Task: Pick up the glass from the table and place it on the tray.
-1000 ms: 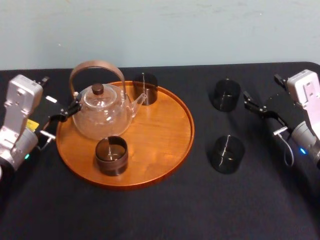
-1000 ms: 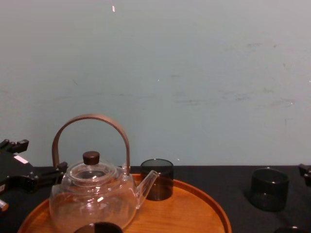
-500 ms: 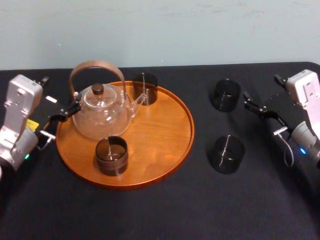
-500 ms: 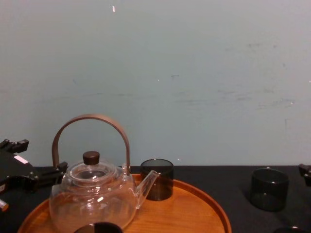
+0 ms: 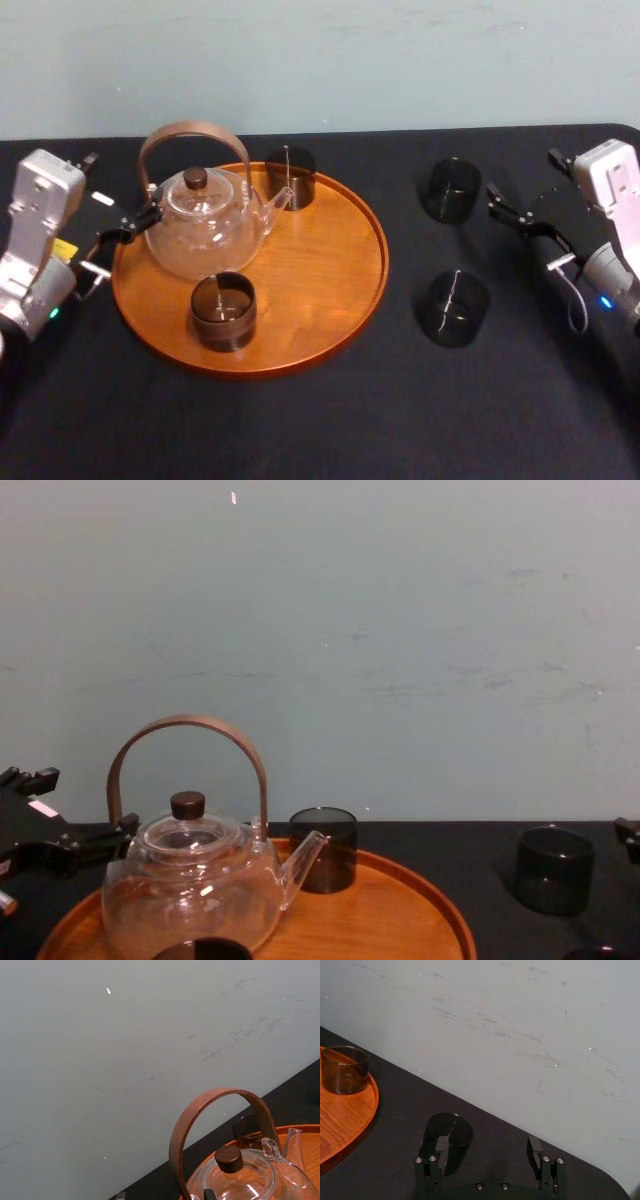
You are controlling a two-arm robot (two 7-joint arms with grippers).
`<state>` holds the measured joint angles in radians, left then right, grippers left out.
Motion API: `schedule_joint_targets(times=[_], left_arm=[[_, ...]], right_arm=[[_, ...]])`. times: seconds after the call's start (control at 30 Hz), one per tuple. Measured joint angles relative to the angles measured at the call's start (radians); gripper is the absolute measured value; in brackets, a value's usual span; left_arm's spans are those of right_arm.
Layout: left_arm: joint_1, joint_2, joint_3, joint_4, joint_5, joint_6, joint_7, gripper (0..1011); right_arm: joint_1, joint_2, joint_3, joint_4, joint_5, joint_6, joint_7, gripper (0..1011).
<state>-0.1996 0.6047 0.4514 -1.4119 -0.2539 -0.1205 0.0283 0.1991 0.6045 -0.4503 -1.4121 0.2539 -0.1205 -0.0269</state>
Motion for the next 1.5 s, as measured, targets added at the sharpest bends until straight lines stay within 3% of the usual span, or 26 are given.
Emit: schedule_joint_targets(times=[0.47,1.07,1.5], left_arm=[[0.000,0.000,0.000,0.000,0.000,0.000,0.000,1010],[0.000,0.000,0.000,0.000,0.000,0.000,0.000,1010],[0.000,0.000,0.000,0.000,0.000,0.000,0.000,1010]], right_arm=[[-0.060,0.019,0.057,-0.045,0.025,0.010,0.052,1002],[-0.300,0.100,0.141,-0.251,0.031,-0.023,0.070,1002],[-0.454,0.130,0.185,-0.356,0.011,-0.030,0.070,1002]])
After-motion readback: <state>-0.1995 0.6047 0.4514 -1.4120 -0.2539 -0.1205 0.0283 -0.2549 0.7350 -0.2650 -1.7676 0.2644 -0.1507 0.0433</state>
